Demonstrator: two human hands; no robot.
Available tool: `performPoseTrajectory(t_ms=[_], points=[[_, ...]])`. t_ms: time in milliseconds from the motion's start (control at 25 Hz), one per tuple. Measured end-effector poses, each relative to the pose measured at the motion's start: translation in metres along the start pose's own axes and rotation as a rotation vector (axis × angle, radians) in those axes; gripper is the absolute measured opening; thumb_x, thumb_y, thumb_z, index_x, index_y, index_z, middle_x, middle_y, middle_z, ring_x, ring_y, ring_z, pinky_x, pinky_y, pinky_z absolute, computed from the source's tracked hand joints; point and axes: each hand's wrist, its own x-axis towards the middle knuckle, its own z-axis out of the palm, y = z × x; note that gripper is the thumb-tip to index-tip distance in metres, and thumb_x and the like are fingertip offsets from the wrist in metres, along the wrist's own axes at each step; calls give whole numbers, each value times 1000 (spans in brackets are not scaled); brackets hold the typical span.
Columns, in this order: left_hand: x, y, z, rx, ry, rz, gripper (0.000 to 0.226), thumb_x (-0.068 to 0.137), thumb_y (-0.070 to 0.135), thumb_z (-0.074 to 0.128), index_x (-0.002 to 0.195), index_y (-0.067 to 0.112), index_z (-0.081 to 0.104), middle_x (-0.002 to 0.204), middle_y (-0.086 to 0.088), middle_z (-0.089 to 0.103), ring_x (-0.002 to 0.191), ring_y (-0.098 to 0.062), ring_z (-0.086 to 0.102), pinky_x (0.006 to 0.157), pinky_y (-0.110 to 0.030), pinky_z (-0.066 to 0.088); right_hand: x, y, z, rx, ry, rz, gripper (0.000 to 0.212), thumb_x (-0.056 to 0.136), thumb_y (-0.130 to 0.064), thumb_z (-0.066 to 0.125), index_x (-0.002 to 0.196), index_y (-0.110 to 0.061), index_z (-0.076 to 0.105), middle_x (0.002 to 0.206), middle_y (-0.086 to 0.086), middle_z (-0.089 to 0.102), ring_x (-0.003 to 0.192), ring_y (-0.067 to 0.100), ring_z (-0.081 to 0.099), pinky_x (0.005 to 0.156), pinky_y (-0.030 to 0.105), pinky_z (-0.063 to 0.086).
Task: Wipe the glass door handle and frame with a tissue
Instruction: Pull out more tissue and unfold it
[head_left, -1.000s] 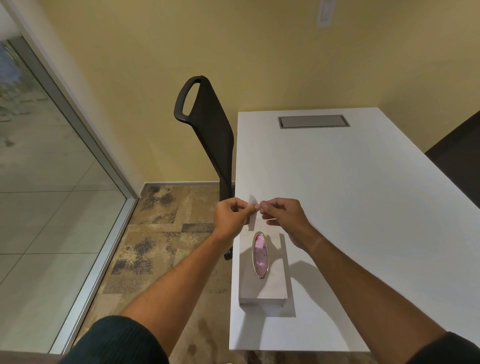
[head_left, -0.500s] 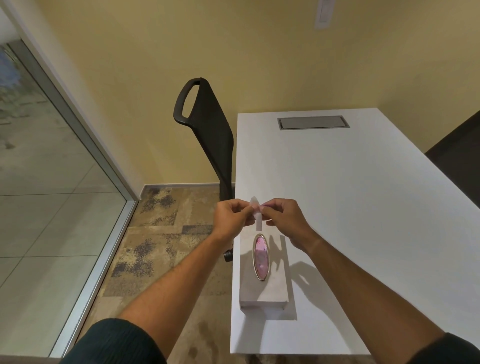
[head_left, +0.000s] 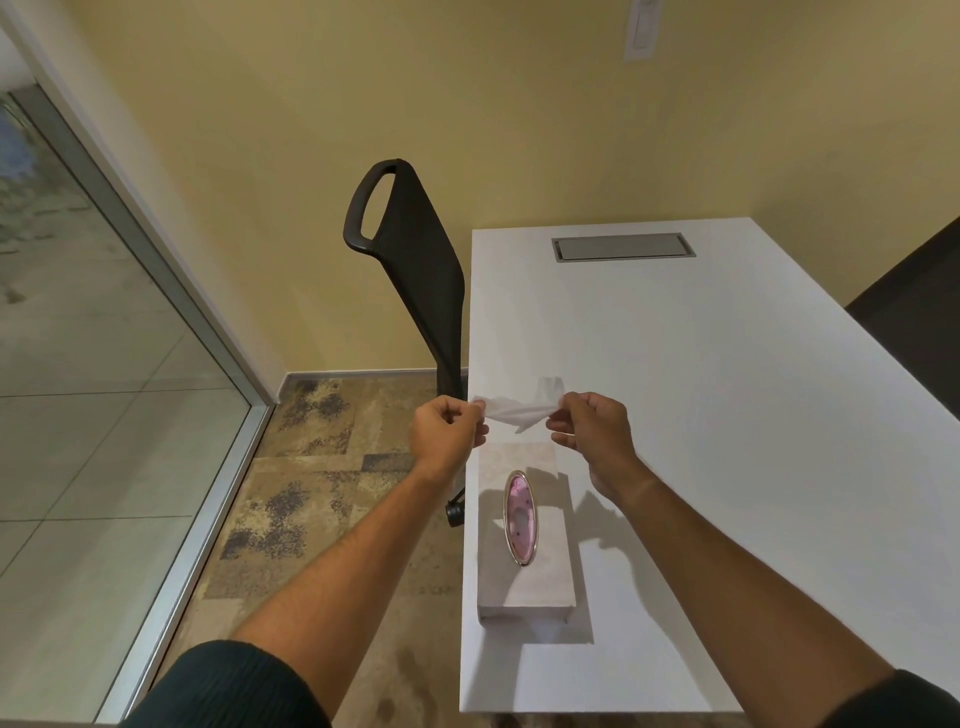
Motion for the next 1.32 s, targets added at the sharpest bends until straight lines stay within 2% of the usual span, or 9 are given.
performPoseTrajectory(t_ms=[160, 280, 360, 480, 600, 720, 840, 1040, 1320], points=[[-4, -3, 4, -63, 34, -90, 16, 94, 3, 63, 79, 5, 58, 81, -16, 70, 71, -23, 73, 66, -33, 62, -2, -1, 1, 280, -35, 105, 14, 93, -10, 53, 87, -3, 64, 75, 7, 72, 70, 18, 72, 65, 29, 58], [-9, -10, 1, 149, -160, -212, 4, 91, 1, 62, 90, -2, 61, 82, -17, 67, 65, -22, 68, 65, -36, 60, 0, -8, 2, 339, -85, 94, 14, 93, -8, 50, 86, -5, 62, 72, 6, 71, 69, 20, 71, 67, 31, 58], [-10, -13, 2, 326, -243, -252, 19, 89, 6, 65, 105, -2, 60, 97, -16, 67, 79, -24, 68, 66, -34, 55, 3, -13, 2, 297, -139, 76, 17, 92, -10, 48, 92, -2, 63, 80, 10, 73, 75, 24, 71, 71, 34, 58], [-9, -4, 5, 385, -236, -126, 36, 89, 13, 70, 121, 8, 55, 114, -11, 61, 102, -23, 60, 76, -32, 48, 5, -20, 1, 192, -216, 66, 23, 89, -16, 48, 97, -3, 64, 89, 14, 73, 79, 27, 69, 72, 35, 57], [-2, 8, 11, 244, -215, 27, 43, 92, 28, 72, 128, 12, 57, 117, -9, 64, 107, -23, 62, 88, -35, 54, 3, -26, 2, 153, -281, 74, 23, 92, -15, 48, 78, -14, 66, 80, 9, 72, 73, 23, 67, 71, 36, 54], [4, 13, 16, 131, -273, 51, 27, 92, 29, 73, 112, 11, 69, 107, -8, 73, 102, -23, 70, 95, -43, 57, 1, -25, 5, 128, -354, 82, 27, 94, -17, 50, 77, -17, 70, 84, 10, 73, 77, 24, 69, 70, 36, 55], [7, 11, 17, 75, -239, 70, 11, 92, 21, 73, 88, 11, 72, 91, -10, 75, 88, -24, 72, 86, -40, 60, -1, -22, 4, 93, -352, 62, 23, 97, -28, 58, 99, -7, 68, 90, 14, 73, 82, 25, 71, 69, 33, 56], [12, 13, 15, 91, -188, 105, 16, 89, 20, 76, 90, 4, 73, 92, -16, 74, 82, -24, 70, 74, -36, 58, 1, -18, 1, -20, -301, -97, 19, 85, -9, 76, 102, -4, 69, 93, 13, 76, 86, 24, 75, 72, 29, 59], [15, 19, 11, 60, -175, 69, 12, 85, 15, 80, 84, 7, 71, 88, -14, 74, 76, -18, 72, 69, -32, 61, 7, -23, 1, -25, -243, -57, 11, 92, -3, 64, 100, -1, 71, 95, 16, 74, 83, 24, 73, 74, 31, 60]])
